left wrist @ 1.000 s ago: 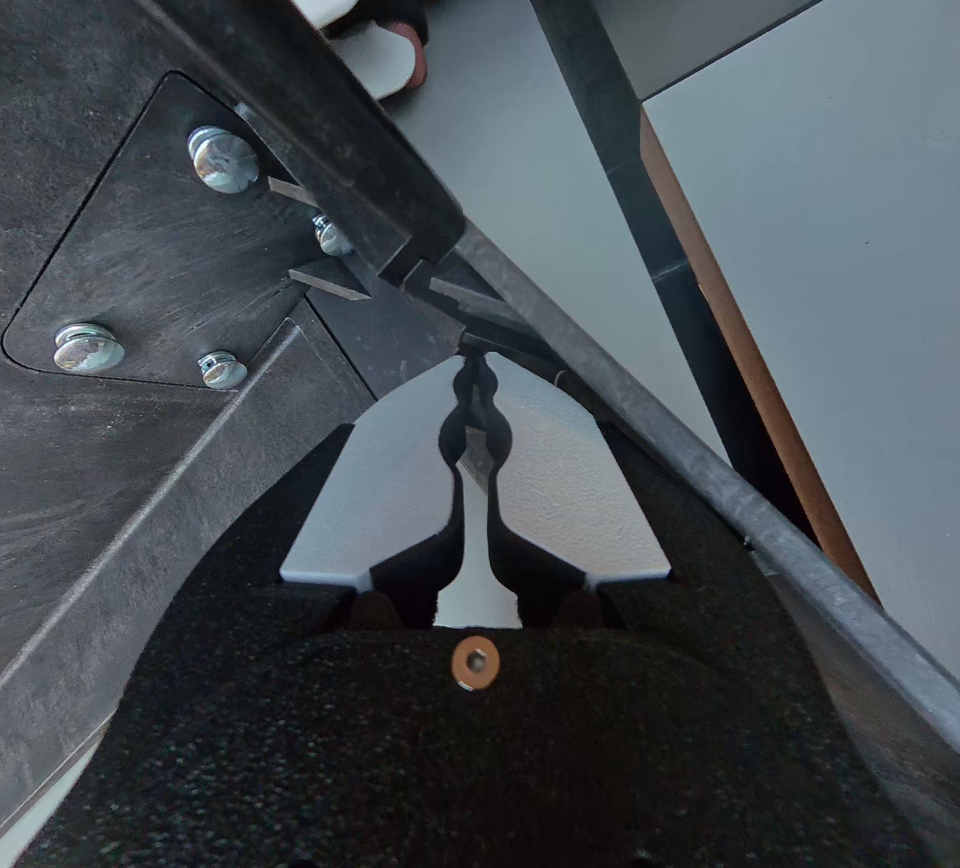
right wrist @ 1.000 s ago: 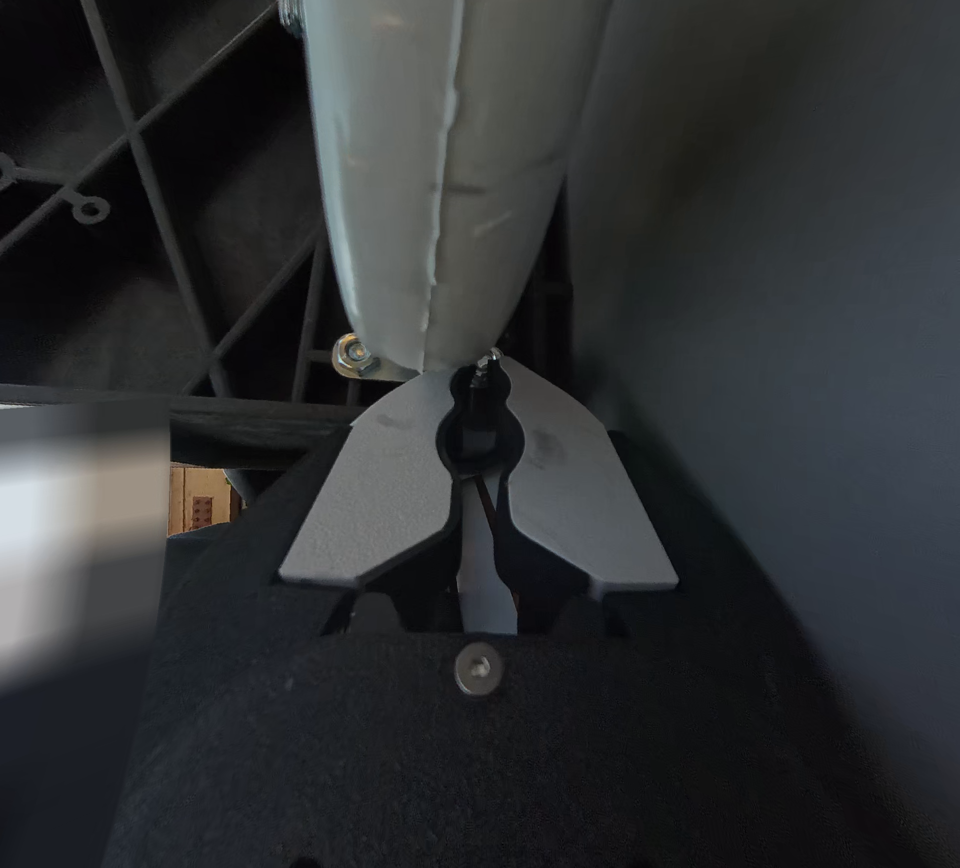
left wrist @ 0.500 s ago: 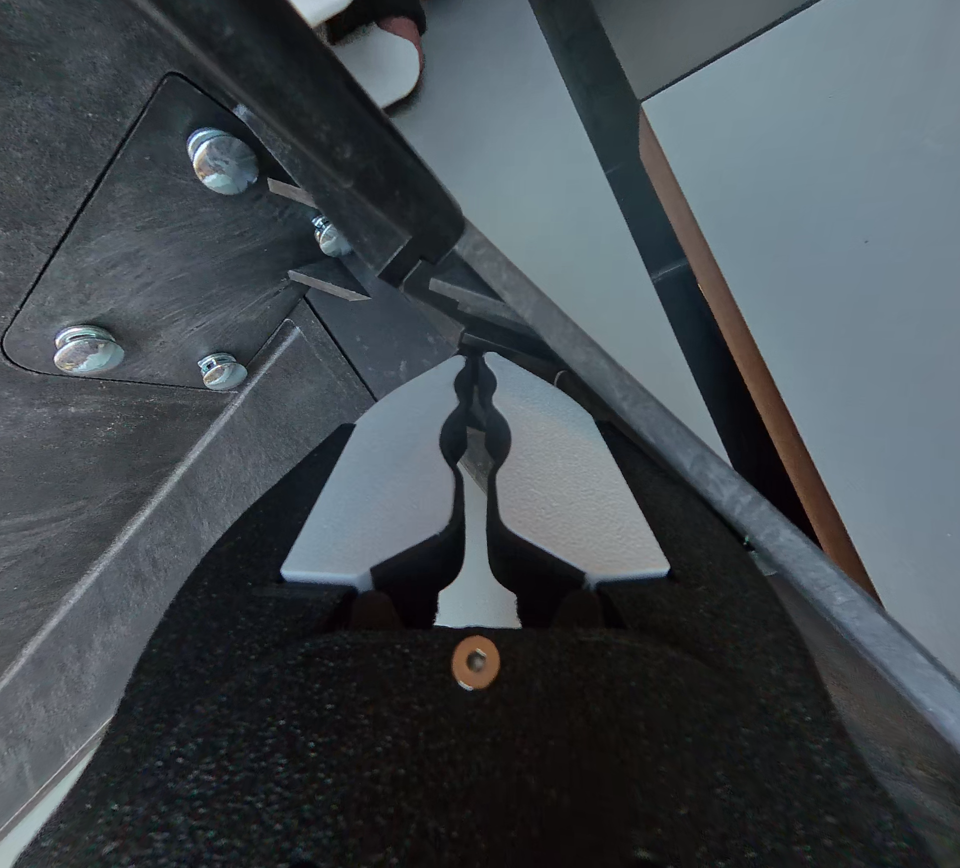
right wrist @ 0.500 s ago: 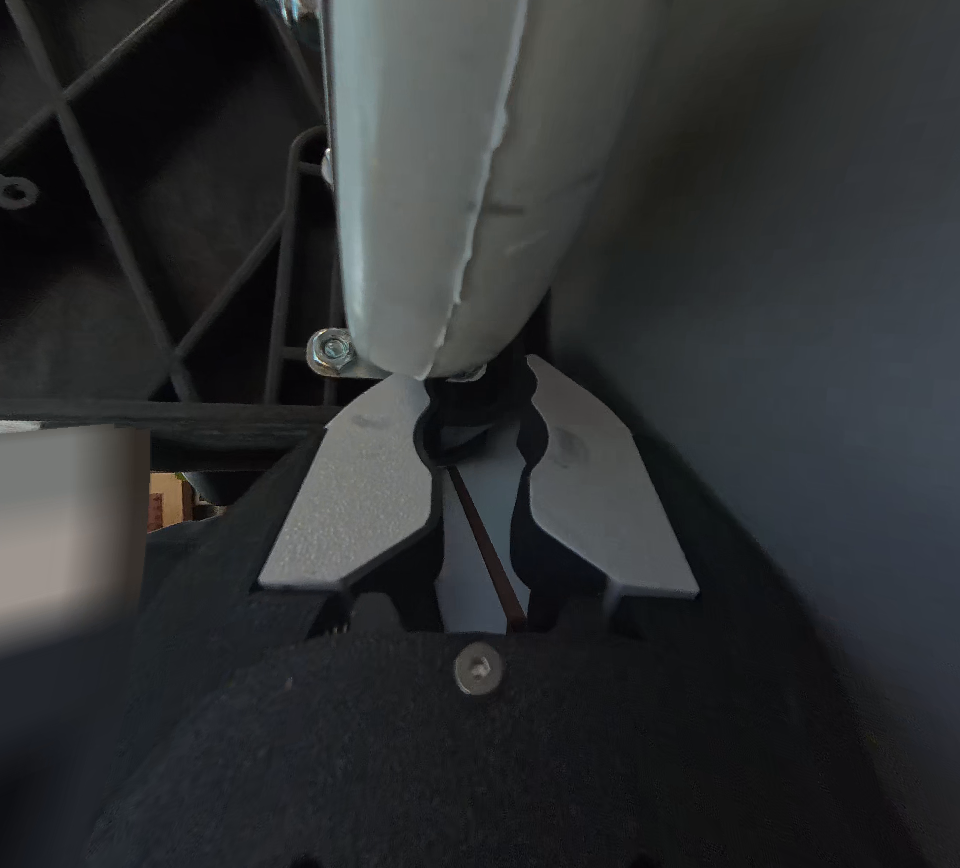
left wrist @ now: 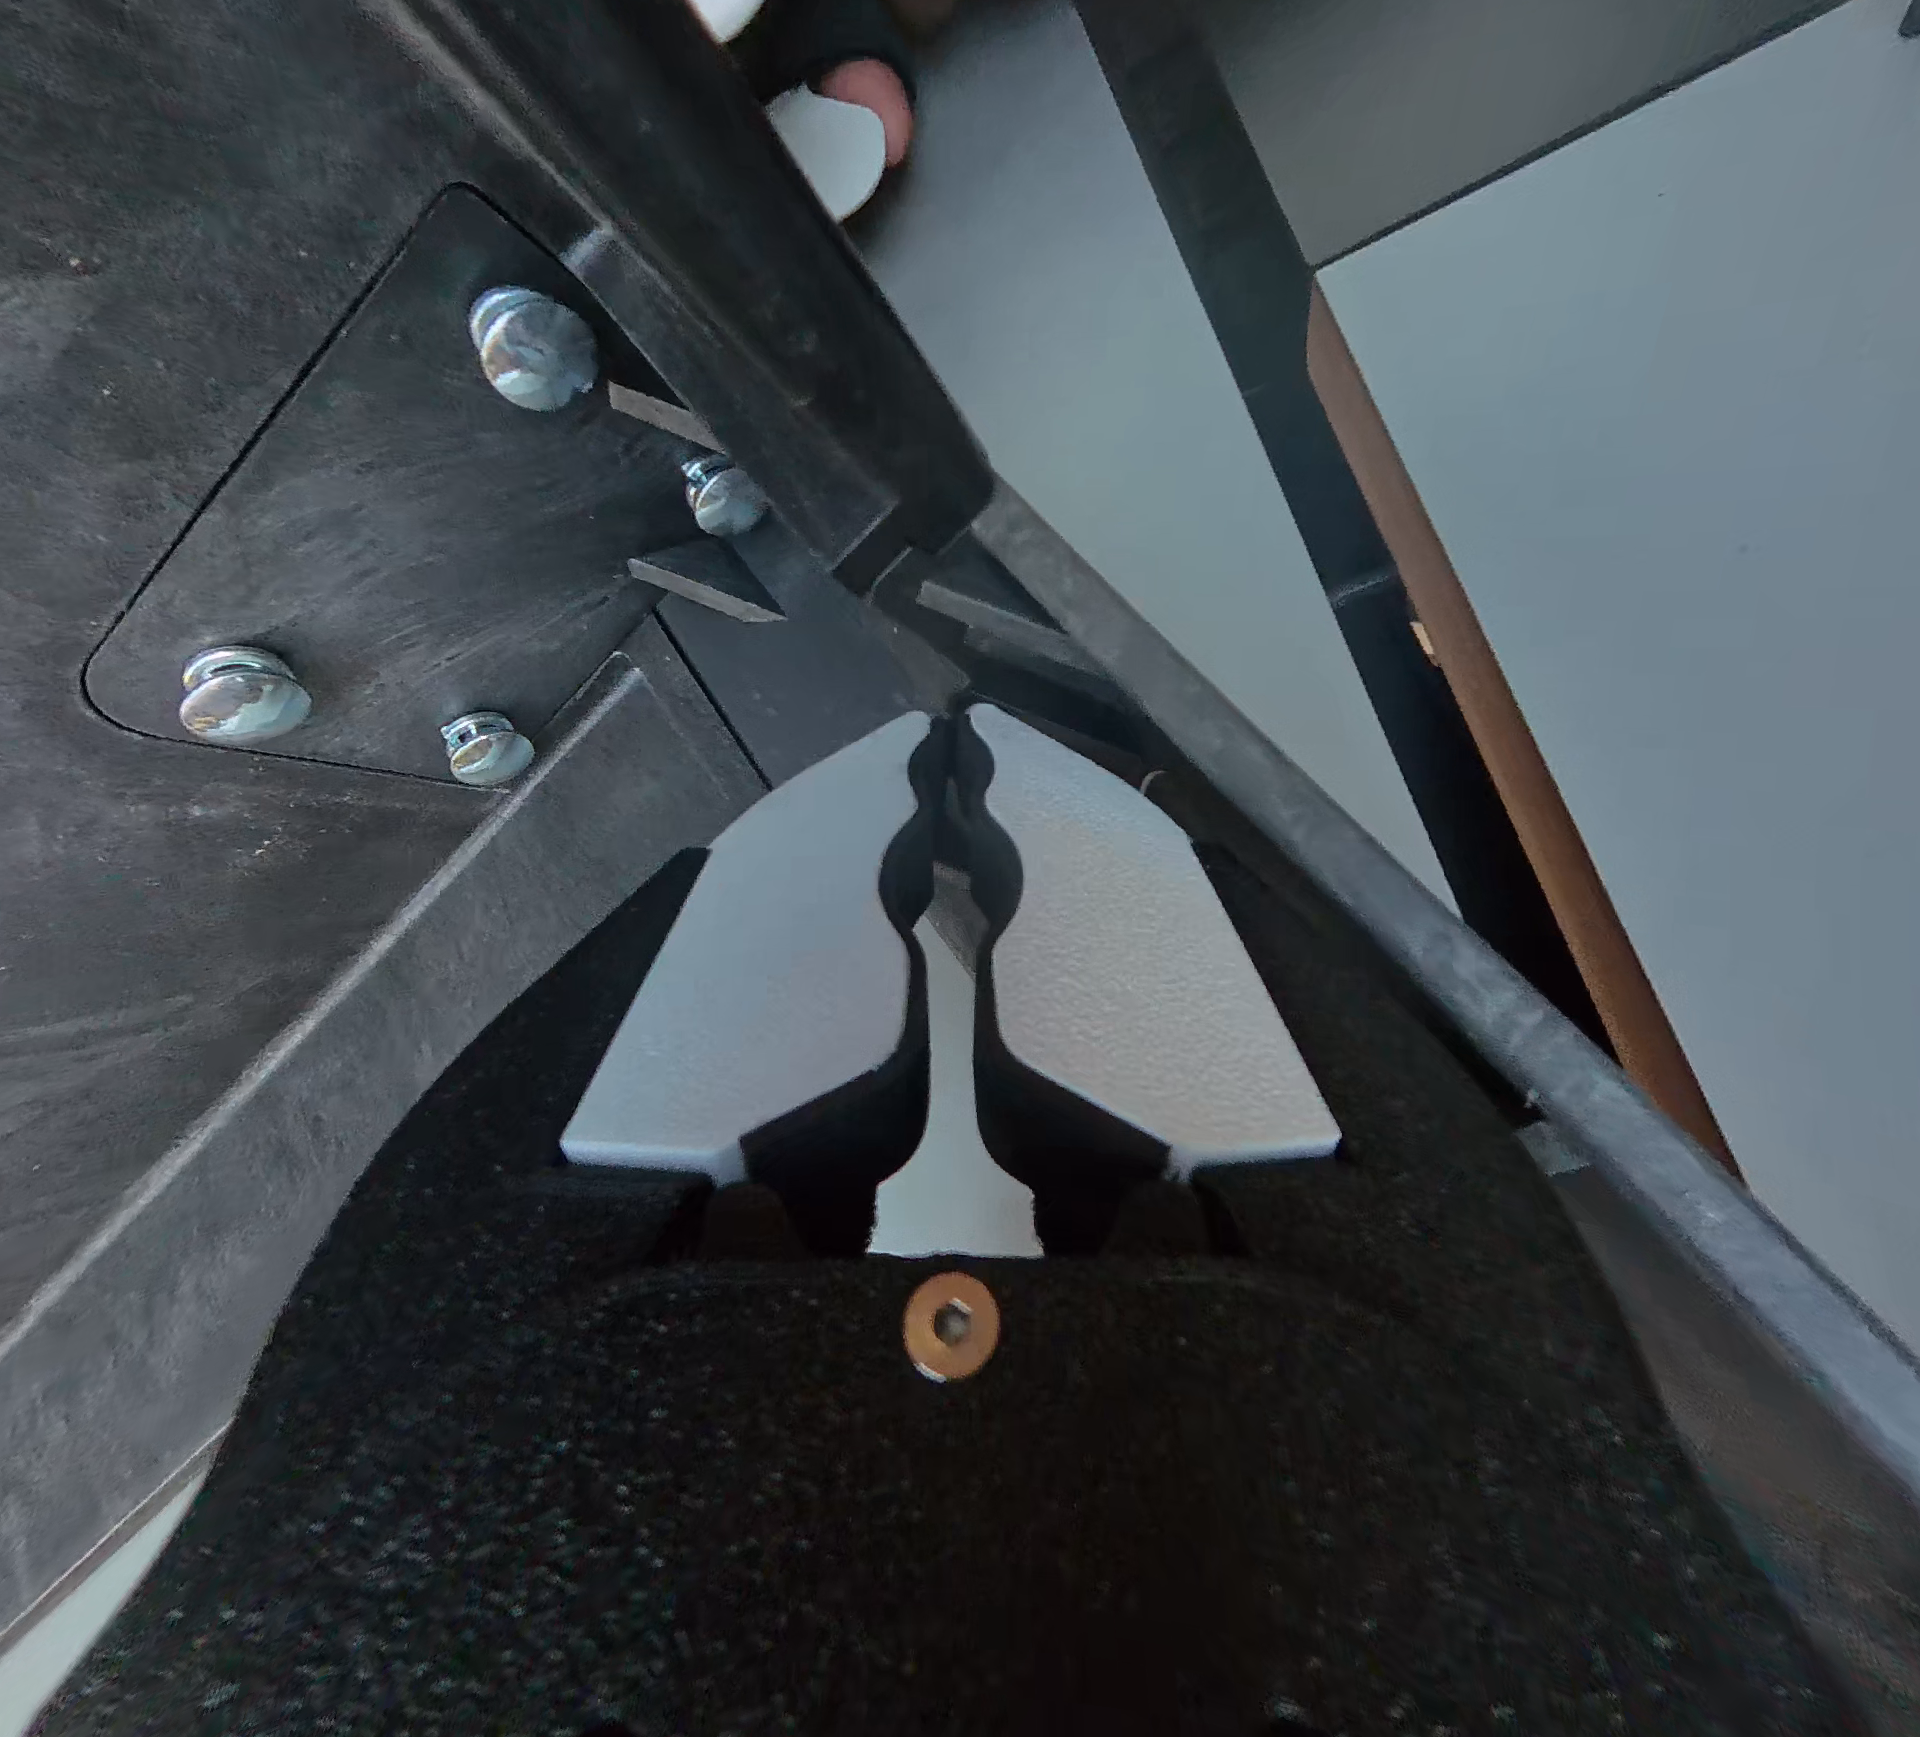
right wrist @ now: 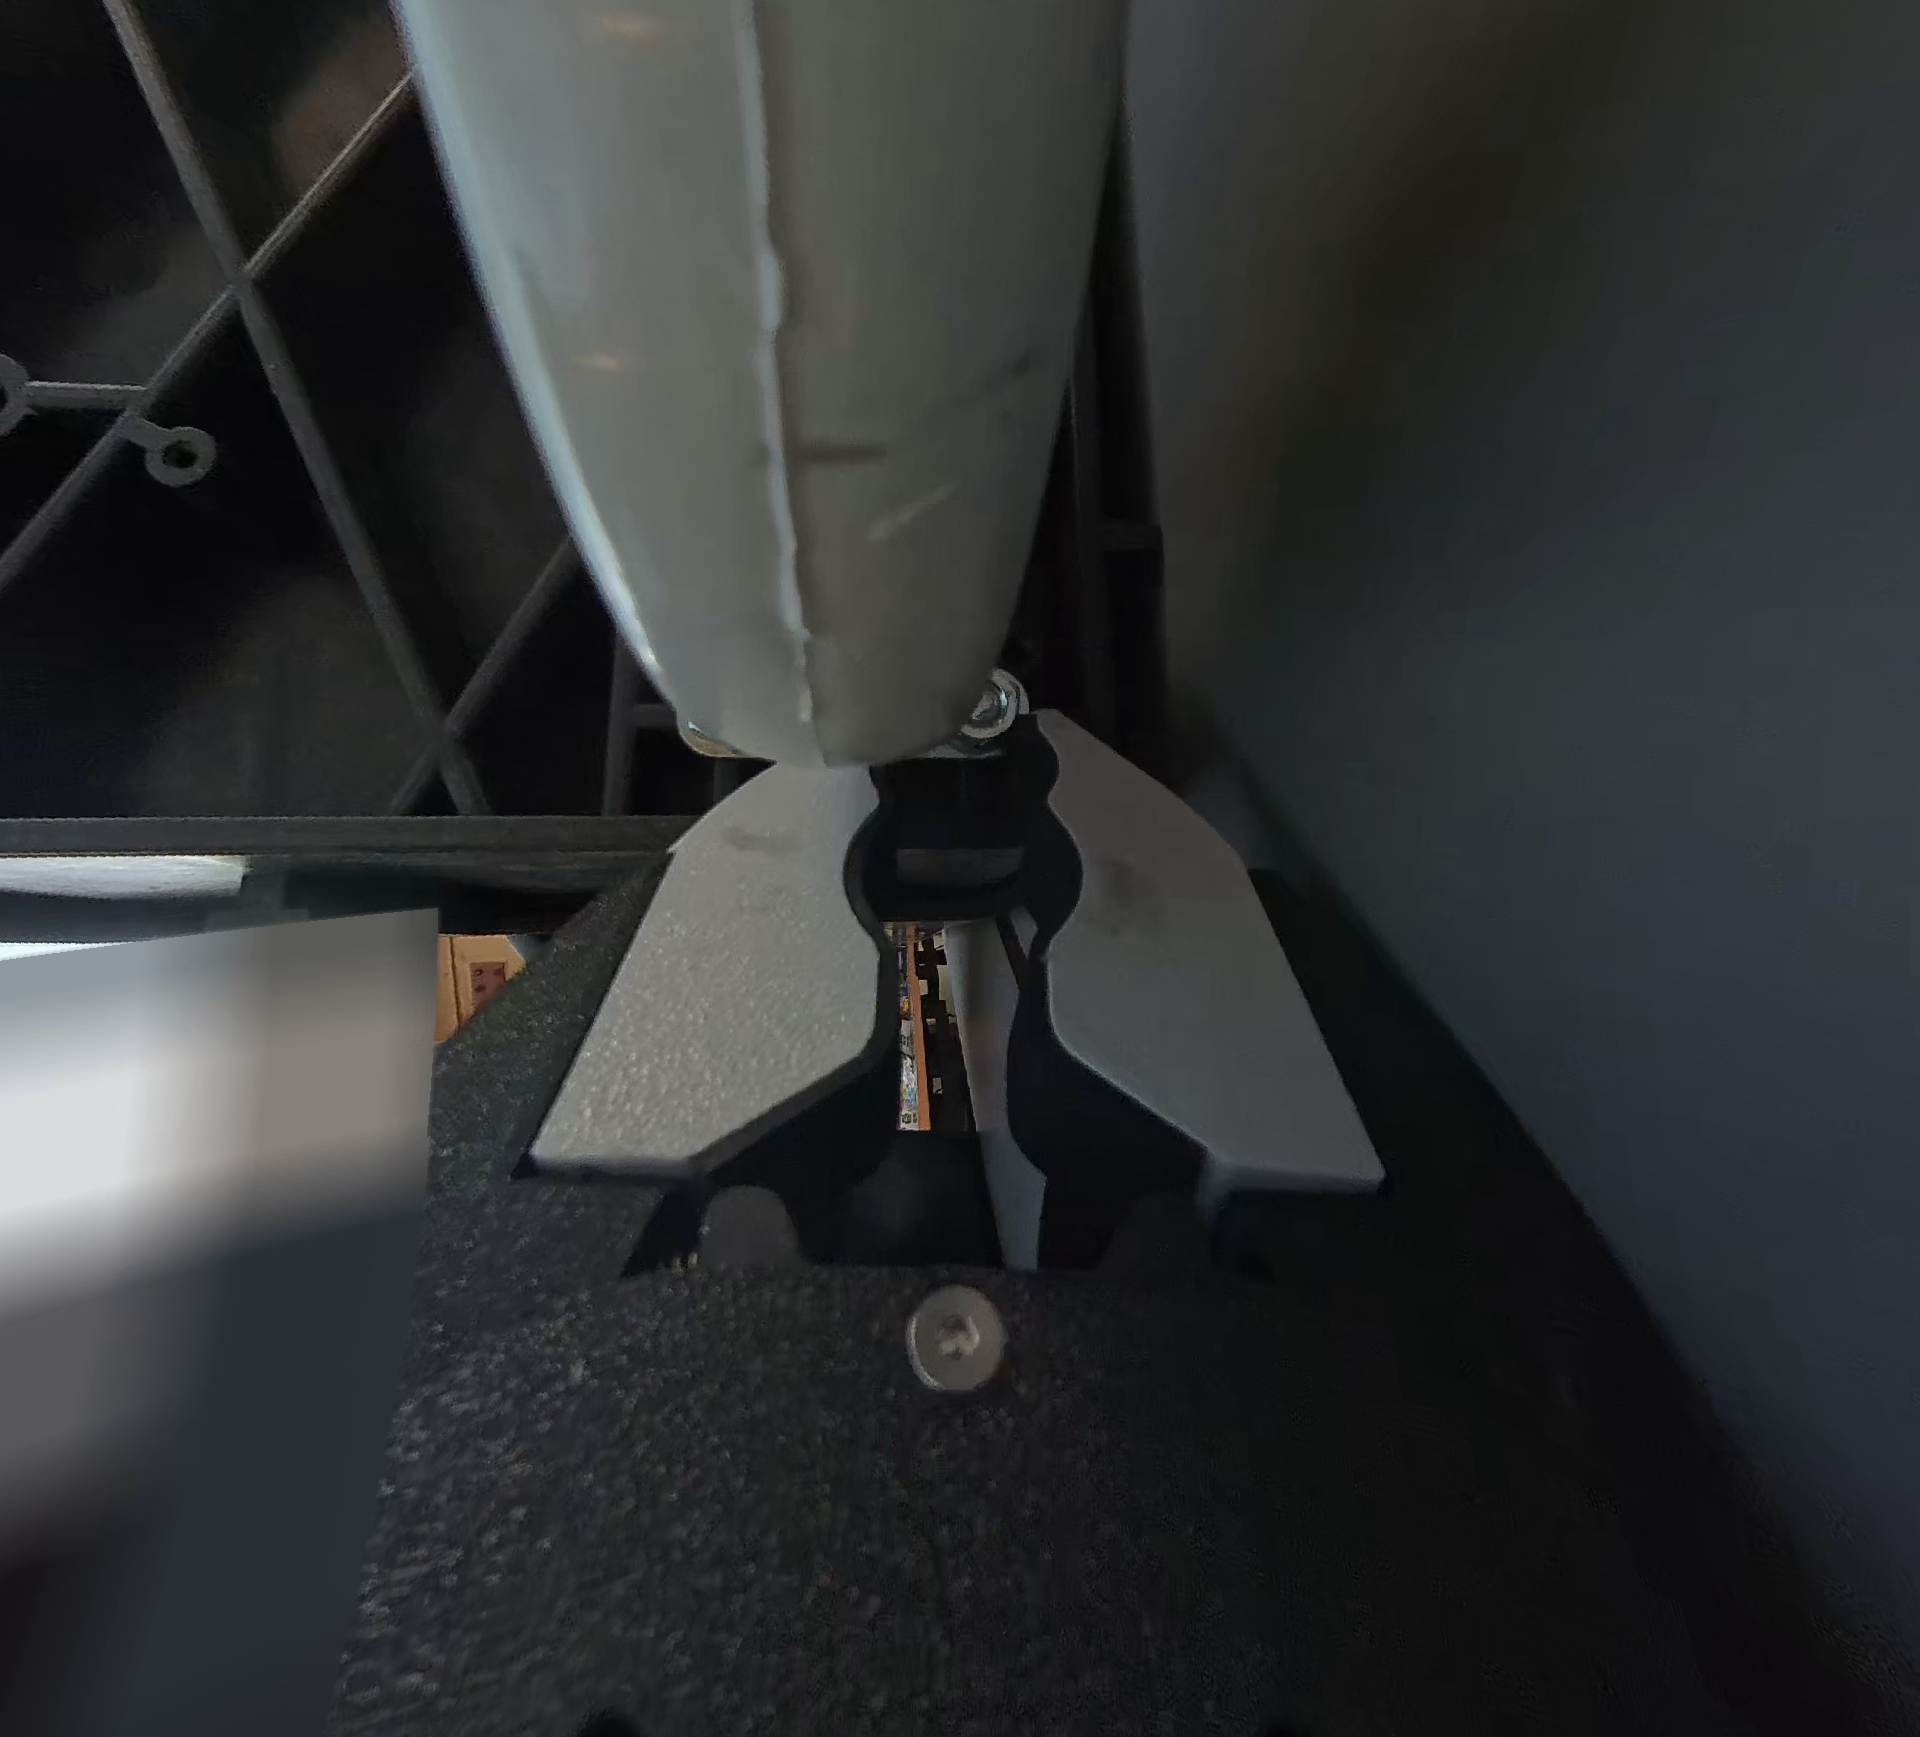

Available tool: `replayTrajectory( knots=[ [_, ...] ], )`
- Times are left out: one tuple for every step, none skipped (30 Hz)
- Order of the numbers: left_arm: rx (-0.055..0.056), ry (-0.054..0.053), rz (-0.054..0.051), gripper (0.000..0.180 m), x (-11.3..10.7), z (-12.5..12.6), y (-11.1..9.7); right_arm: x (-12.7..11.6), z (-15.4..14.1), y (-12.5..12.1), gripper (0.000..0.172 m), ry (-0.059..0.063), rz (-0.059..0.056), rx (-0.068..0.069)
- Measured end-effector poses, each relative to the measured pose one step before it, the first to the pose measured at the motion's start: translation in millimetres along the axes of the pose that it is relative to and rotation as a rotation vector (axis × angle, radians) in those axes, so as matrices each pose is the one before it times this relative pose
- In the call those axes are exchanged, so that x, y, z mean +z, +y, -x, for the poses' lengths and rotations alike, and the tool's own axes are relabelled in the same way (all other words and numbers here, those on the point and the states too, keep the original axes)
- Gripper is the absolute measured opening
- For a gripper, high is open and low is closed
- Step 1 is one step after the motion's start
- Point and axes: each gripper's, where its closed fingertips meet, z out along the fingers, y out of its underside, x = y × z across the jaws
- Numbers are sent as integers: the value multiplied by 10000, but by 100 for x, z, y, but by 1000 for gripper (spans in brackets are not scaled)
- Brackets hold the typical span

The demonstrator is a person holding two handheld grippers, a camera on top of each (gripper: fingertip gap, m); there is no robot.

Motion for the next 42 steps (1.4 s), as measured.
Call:
replayTrajectory(
  knots=[
    [-69, -84, -67, 1, -50, 192, -47, 1, 1, -9, 19, -1, -12, -28],
    [-52, -145, -34, 1, -42, 265, 60, 0, 3, 4, 18, -1, -19, -40],
    [-58, -189, -26, 1, -53, 316, 121, -3, -2, -6, 18, 1, -16, -30],
    [-66, -282, -52, 1, -98, 433, 74, 2, 1, -15, 18, 2, -16, -50],
    [-100, -437, -137, 1, -156, 662, -49, 9, -5, -25, 18, -2, -17, -67],
    [-174, -393, -214, 1, -166, 619, -99, 1, 8, -18, 18, -2, -23, -49],
    [-193, -232, -272, 1, -143, 393, -57, -1, -2, -12, 18, -1, -19, -46],
    [-114, -174, -224, 1, -126, 322, 126, -3, -1, -1, 18, 0, -6, -15],
    [-57, -234, -158, 1, -95, 410, 200, 13, 8, 1, 18, 1, 2, 11],
    [-88, -155, -162, 1, -27, 346, 148, 6, -15, 0, 18, 14, 11, 19],
    [-146, -78, -167, 1, 95, 267, 90, 31, -32, -16, 18, 25, 12, 15],
    [-209, -50, -205, 0, 196, 239, 39, 14, -27, 1, 18, 23, 1, 16],
    [-262, -45, -153, 0, 261, 260, 44, 3, -40, 9, 17, 30, -3, -18],
    [-261, -30, -115, 0, 273, 236, 45, 0, -8, 5, 17, 5, -18, -32],
    [-205, -108, -163, 1, 233, 296, -37, 5, 1, -1, 17, 0, -16, -29],
    [-69, -95, -97, 1, 209, 250, -84, -1, 0, 3, 17, 0, 2, 1],
    [118, 6, -124, 1, 199, 92, -259, 6, 1, -1, 17, 0, 10, 17],
    [193, 152, -113, 1, 230, -95, -319, -3, -8, 1, 17, 0, -5, -12],
    [225, 188, 34, 2, 283, -127, -160, 2, 1, -2, 17, -1, -22, -43],
    [246, 129, 148, 2, 332, 20, 12, 7, -2, -12, 16, 2, -30, -43],
    [196, 87, 171, 3, 332, 116, 84, 3, -26, -11, 16, 31, -34, -38],
    [61, 233, 45, 4, 346, -69, -41, 18, -60, -20, 15, 47, -46, -59],
    [-112, 545, -11, 6, 365, -485, -78, 23, -59, -24, 14, 50, -43, -53],
    [-252, 606, 66, 8, 379, -555, 47, 19, -60, -5, 13, 49, -18, -27],
    [-213, 369, -50, 7, 199, -220, -148, 8, -18, -15, 13, 16, -12, 4],
    [-165, 63, -247, 11, 30, 227, -399, 12, -5, -7, 12, 2, 5, 25],
    [-62, 272, -177, 10, 61, -99, -350, 12, 9, -4, 12, -1, 13, 39],
    [66, 276, -119, 9, 75, -187, -292, -1, -6, -11, 12, 2, 22, 56],
    [144, 239, 42, 9, 85, -133, -122, 8, -7, 0, 12, 2, 31, 66],
    [71, 181, 168, 11, 113, -9, 22, 12, 4, -7, 12, 2, 33, 66],
    [36, 224, 159, 11, 125, -64, -20, 6, 4, -1, 12, 1, 31, 65],
    [78, 147, 114, 12, 139, -42, -106, 3, -2, 1, 12, 0, 27, 54],
    [118, 122, 51, 11, 195, -102, -237, 5, -3, 4, 12, 0, 14, 23],
    [109, 76, 147, 10, 304, -47, -141, -3, -6, 2, 12, 0, -4, -9],
    [80, 120, 226, 8, 356, -68, -62, 8, 8, -3, 12, 0, -12, -18],
    [51, 171, 236, 9, 318, -112, -47, -7, -1, 5, 12, -1, -8, -3],
    [133, 65, 210, 11, 221, 10, -5, 3, -3, -2, 12, 0, -9, 38],
    [167, 54, 164, 11, 57, 90, 49, 0, 0, 3, 12, 3, -12, 75],
    [34, 143, 127, 11, 0, 13, 62, 7, -2, -1, 12, 5, -9, 103],
    [39, 108, 114, 11, 16, -6, 53, 10, -9, 16, 13, 7, -1, 110],
    [144, 43, 121, 11, 31, 4, 59, -3, -2, 12, 13, 9, -4, 112],
    [130, 19, 132, 11, 38, 12, 49, 2, -4, 20, 13, 18, -2, 98]
  ],
)
